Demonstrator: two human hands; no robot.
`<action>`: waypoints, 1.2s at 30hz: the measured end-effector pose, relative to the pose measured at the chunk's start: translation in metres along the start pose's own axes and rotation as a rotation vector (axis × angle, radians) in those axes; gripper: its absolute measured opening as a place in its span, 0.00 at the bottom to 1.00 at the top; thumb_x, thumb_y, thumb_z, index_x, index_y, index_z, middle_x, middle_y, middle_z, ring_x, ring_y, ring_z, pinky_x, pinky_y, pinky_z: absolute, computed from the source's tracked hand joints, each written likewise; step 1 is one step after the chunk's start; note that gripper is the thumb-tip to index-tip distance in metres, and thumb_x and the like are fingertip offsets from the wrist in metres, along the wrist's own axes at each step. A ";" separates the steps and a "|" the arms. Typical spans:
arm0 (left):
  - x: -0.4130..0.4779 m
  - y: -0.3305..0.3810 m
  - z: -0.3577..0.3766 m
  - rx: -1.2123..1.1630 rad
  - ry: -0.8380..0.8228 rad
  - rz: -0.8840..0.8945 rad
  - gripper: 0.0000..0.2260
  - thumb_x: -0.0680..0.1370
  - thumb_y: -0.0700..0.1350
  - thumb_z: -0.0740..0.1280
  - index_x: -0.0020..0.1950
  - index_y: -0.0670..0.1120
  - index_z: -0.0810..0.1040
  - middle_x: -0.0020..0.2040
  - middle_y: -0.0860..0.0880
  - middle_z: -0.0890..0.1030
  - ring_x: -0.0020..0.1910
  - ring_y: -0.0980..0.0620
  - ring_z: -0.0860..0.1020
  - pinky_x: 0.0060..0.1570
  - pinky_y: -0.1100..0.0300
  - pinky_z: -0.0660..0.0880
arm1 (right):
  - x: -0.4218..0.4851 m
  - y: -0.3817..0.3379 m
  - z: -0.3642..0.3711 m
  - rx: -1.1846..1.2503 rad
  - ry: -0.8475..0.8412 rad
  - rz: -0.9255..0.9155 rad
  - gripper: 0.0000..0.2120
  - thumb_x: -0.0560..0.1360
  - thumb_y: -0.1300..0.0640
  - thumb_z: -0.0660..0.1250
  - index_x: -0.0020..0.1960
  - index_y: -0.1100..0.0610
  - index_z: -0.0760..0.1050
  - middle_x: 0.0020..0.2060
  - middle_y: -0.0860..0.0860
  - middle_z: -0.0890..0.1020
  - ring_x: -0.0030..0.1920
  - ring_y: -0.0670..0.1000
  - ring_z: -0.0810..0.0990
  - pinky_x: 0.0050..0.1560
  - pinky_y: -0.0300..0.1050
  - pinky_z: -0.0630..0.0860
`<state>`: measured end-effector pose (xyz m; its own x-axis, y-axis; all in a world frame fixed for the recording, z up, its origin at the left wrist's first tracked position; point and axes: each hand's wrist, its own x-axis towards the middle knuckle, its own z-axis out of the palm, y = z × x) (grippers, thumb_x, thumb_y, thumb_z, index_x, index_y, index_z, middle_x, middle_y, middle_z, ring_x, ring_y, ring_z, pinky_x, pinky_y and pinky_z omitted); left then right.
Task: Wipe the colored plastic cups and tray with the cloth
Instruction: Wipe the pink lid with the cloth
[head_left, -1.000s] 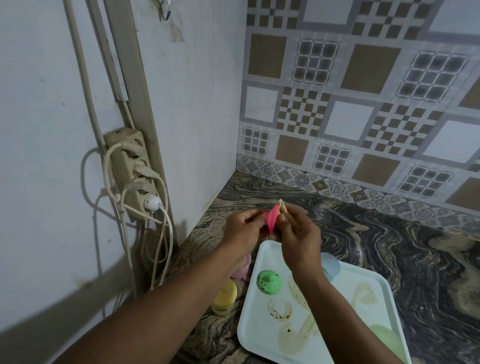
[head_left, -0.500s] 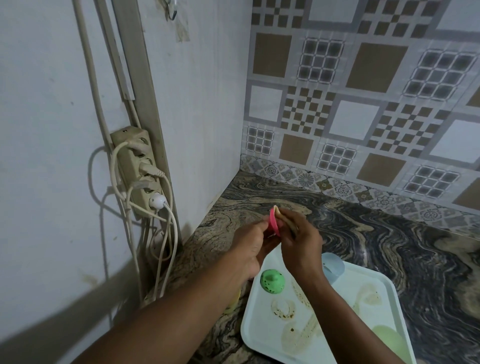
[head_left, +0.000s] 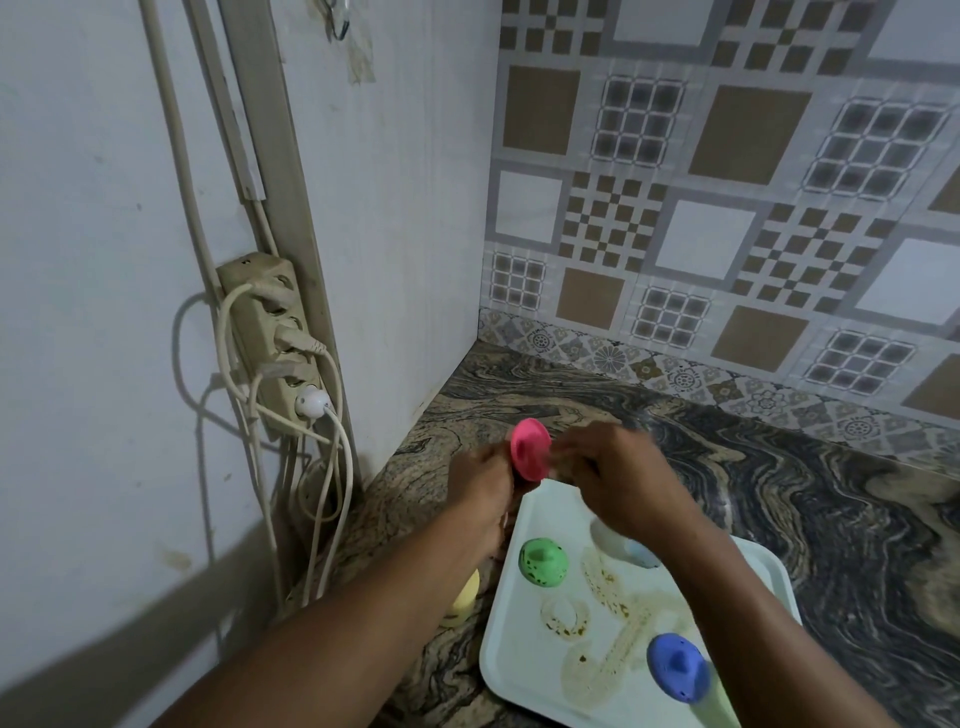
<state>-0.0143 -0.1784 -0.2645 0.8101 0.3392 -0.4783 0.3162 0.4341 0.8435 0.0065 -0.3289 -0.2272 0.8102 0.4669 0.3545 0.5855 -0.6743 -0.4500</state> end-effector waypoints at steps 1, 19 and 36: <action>0.000 0.000 0.000 0.029 0.006 0.035 0.11 0.79 0.40 0.68 0.37 0.43 0.83 0.36 0.43 0.84 0.32 0.48 0.82 0.25 0.63 0.75 | 0.002 -0.001 -0.003 0.033 0.095 0.061 0.14 0.76 0.66 0.67 0.55 0.54 0.85 0.47 0.47 0.87 0.43 0.41 0.83 0.46 0.42 0.82; 0.015 0.005 -0.007 0.166 0.057 0.143 0.07 0.76 0.41 0.69 0.39 0.41 0.83 0.37 0.40 0.85 0.37 0.45 0.82 0.49 0.36 0.81 | 0.017 -0.006 0.018 -0.150 -0.135 -0.002 0.17 0.73 0.63 0.62 0.53 0.48 0.84 0.47 0.51 0.85 0.47 0.56 0.83 0.47 0.54 0.80; 0.017 0.010 -0.017 0.607 0.188 0.764 0.12 0.81 0.52 0.67 0.47 0.45 0.84 0.40 0.51 0.83 0.40 0.54 0.80 0.40 0.58 0.75 | 0.007 -0.043 0.020 1.450 0.095 0.843 0.14 0.81 0.52 0.66 0.44 0.61 0.81 0.35 0.58 0.83 0.31 0.52 0.80 0.32 0.45 0.75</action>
<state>-0.0056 -0.1534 -0.2686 0.8270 0.4988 0.2591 -0.0164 -0.4394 0.8981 -0.0123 -0.2854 -0.2219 0.9169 0.2047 -0.3426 -0.3966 0.3717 -0.8394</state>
